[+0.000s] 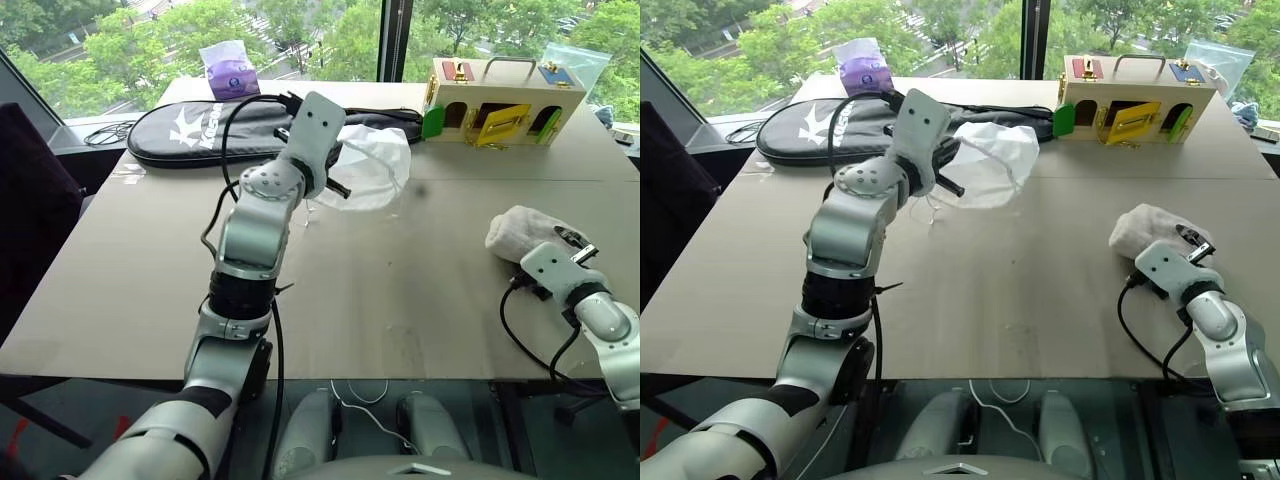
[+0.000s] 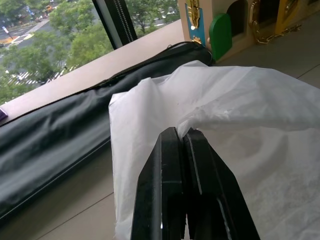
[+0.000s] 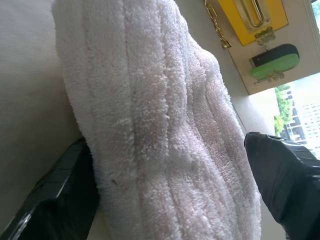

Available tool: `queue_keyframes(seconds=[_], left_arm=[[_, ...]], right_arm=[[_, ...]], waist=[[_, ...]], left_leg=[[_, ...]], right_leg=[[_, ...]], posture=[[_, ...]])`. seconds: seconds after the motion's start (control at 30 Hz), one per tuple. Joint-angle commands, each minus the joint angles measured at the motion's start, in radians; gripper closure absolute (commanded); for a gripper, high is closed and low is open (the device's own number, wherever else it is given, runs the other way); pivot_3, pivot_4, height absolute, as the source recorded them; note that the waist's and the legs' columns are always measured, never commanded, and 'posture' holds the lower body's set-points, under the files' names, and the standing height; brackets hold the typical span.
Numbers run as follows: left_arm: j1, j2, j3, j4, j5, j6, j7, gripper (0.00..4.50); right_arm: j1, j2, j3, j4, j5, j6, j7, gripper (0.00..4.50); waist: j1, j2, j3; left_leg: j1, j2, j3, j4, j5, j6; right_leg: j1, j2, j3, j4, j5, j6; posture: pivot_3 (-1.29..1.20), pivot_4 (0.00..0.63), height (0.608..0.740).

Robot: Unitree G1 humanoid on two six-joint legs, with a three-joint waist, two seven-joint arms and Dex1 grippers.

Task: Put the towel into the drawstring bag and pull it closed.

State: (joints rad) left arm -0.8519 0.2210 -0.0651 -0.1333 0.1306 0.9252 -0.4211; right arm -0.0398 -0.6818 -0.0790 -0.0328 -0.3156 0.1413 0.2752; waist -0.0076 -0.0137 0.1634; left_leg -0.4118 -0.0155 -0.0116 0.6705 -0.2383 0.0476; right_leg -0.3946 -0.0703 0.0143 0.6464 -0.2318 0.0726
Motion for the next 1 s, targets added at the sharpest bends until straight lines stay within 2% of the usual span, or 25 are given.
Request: queue_keyframes(seconds=[0.03,0.27,0.3,0.37,0.6,0.63,0.8,0.93,1.0], left_arm=[[-0.036,0.015,0.023,-0.047,-0.057,0.036,-0.032,4.47],[-0.091,0.080,0.052,0.000,-0.143,0.050,-0.065,4.47],[-0.098,0.089,0.055,0.009,-0.153,0.050,-0.069,4.50],[-0.114,0.106,0.060,0.023,-0.178,0.059,-0.086,4.50],[-0.156,0.151,0.061,0.054,-0.268,0.097,-0.140,4.50],[-0.156,0.157,0.056,0.057,-0.276,0.097,-0.146,4.50],[-0.158,0.163,0.050,0.062,-0.326,0.120,-0.170,4.50],[-0.153,0.174,0.035,0.080,-0.359,0.119,-0.204,4.50],[-0.154,0.171,0.034,0.091,-0.378,0.131,-0.216,4.50]], right_arm=[[-0.066,0.017,-0.002,0.096,-0.001,0.044,-0.014,0.00],[-0.198,0.067,-0.011,0.258,0.127,0.131,0.087,0.00],[-0.207,0.069,-0.012,0.269,0.133,0.142,0.092,0.25],[-0.225,0.073,-0.024,0.289,0.156,0.163,0.098,0.81],[-0.251,0.071,-0.056,0.278,0.221,0.197,0.105,4.22],[-0.251,0.070,-0.060,0.258,0.233,0.197,0.110,4.47],[-0.240,0.065,-0.098,0.093,0.333,0.243,0.177,4.47],[-0.257,0.059,-0.221,-0.233,0.638,0.449,0.310,4.47],[-0.294,0.066,-0.292,-0.358,0.845,0.592,0.329,4.47]], waist=[[0.000,0.000,0.000],[-0.011,-0.005,-0.001],[-0.011,-0.005,-0.001],[-0.011,-0.006,0.000],[-0.004,-0.006,0.000],[-0.004,-0.006,0.000],[-0.005,-0.003,0.003],[-0.008,0.004,0.007],[-0.008,0.004,0.008]], left_leg=[[0.000,0.000,-0.001,-0.001,0.000,-0.001],[0.003,0.001,0.001,-0.001,0.000,0.000],[0.004,0.001,0.001,-0.001,0.000,0.000],[0.011,0.001,0.002,-0.003,-0.001,0.001],[0.014,0.001,0.000,-0.003,-0.001,0.001],[0.014,0.001,0.000,-0.003,-0.001,0.001],[0.013,0.001,0.000,-0.005,-0.001,0.001],[0.008,0.001,0.001,-0.006,-0.001,0.000],[-0.001,0.001,0.001,-0.005,-0.001,0.000]], right_leg=[[0.000,0.000,0.000,0.000,0.000,0.000],[0.002,0.000,0.001,0.000,0.000,0.000],[0.003,0.000,0.002,0.000,0.000,0.000],[0.009,0.000,0.002,-0.001,0.000,0.000],[0.014,0.000,0.001,-0.002,0.000,0.000],[0.014,0.000,0.001,-0.002,0.000,0.000],[0.012,0.000,0.001,-0.003,0.000,0.000],[0.005,0.000,0.003,-0.002,0.000,0.000],[-0.004,0.000,0.002,0.002,0.000,0.000]], posture=[[0.00,0.150,0.740],[0.00,0.150,0.740],[0.00,0.150,0.740],[0.00,0.150,0.740],[0.00,0.150,0.740],[0.00,0.150,0.740],[0.00,0.150,0.740],[0.00,0.150,0.740],[0.00,0.150,0.740]])
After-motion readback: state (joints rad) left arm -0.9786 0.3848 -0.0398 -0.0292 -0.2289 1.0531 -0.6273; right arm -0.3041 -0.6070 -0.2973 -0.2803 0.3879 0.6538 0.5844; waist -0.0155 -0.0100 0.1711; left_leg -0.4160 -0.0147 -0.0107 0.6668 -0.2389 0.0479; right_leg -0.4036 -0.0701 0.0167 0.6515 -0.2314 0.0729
